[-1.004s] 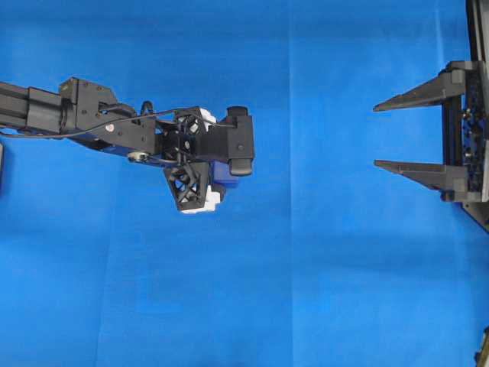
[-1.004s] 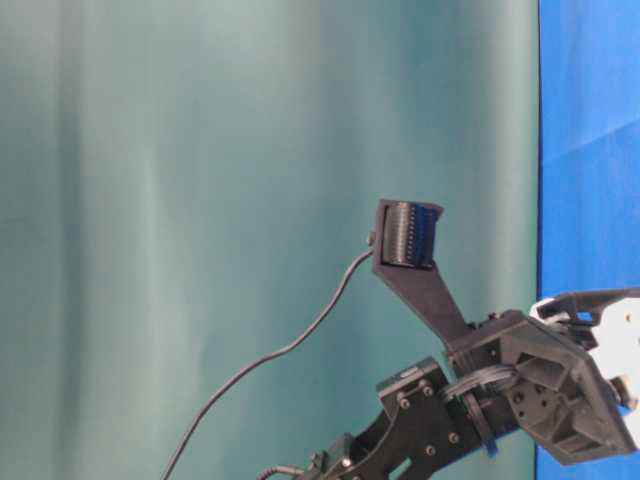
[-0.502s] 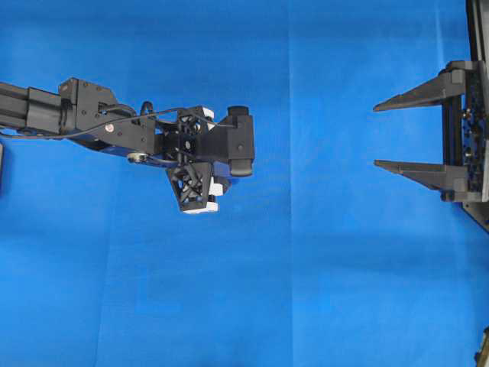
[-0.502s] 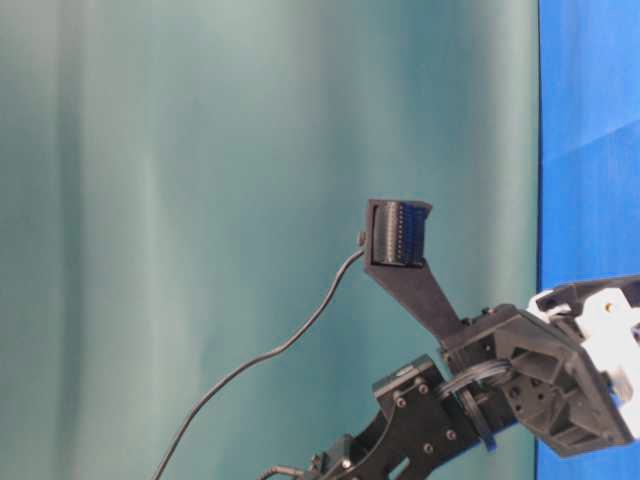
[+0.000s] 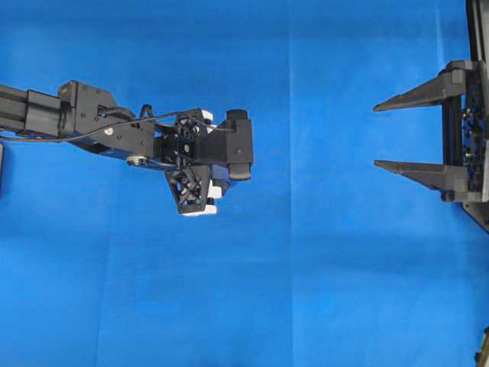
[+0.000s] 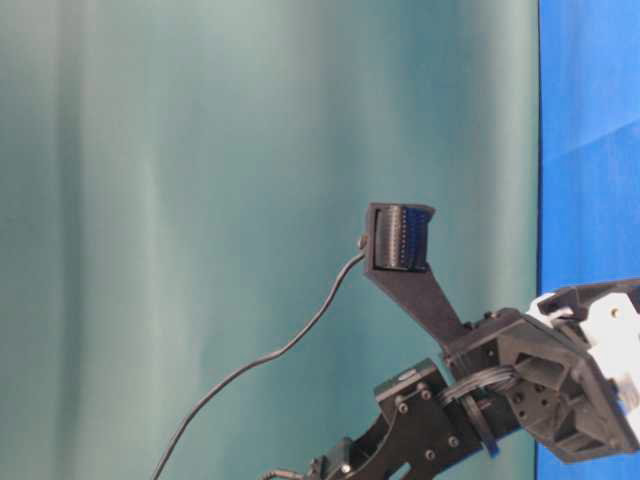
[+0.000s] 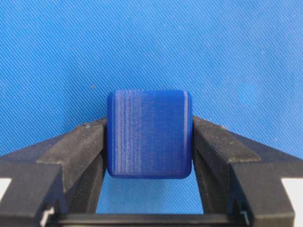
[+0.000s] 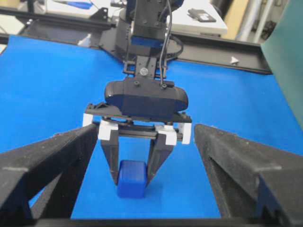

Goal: Handover the blue block to the right arm after grasping it with the left arm, then place it in the designated position.
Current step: 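Lift the cube with the left gripper and rotate it sideways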

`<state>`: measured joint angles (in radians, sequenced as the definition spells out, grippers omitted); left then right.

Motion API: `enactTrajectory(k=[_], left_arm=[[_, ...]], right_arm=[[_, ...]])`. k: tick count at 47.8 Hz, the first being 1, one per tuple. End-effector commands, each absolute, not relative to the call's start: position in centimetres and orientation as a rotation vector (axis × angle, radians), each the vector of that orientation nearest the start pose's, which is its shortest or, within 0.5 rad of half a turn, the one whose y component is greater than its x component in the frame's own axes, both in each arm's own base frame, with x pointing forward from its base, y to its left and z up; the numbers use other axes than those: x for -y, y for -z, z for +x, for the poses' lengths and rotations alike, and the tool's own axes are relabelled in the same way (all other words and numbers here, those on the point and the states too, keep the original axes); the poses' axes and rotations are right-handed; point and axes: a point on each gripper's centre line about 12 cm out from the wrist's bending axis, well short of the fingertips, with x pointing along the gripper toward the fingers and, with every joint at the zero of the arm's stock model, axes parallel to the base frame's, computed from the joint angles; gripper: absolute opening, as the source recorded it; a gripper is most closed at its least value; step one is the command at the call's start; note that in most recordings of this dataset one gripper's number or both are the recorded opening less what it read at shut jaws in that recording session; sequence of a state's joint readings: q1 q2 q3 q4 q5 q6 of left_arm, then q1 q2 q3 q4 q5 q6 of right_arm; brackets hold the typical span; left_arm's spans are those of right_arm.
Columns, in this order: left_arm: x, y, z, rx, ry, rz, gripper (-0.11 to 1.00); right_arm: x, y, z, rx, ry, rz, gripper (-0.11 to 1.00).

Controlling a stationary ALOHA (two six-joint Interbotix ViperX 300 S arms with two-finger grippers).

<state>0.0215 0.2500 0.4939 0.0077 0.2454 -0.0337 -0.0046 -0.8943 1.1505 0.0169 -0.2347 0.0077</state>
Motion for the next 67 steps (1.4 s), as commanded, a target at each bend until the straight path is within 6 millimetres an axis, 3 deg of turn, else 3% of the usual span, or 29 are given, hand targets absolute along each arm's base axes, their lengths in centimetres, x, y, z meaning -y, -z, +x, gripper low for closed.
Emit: enactTrajectory(k=[1,52,67], left_arm=[[-0.7,-12.3,42.1,-0.946,-0.029,-0.028,0.46],[-0.8,-31.2,40.0,-0.853,-0.033,-0.022,0.47],[-0.8,-31.9,39.7,-0.862,-0.034,-0.015,0.46]], right_arm=[[0.2,-29.4,21.4,0.008,0.011,0.029,0.98],[0.2,-29.6,21.5,0.012,0.011,0.03,0.98],[0.2,-29.6,21.5,0.012,0.011,0.032,0.98]])
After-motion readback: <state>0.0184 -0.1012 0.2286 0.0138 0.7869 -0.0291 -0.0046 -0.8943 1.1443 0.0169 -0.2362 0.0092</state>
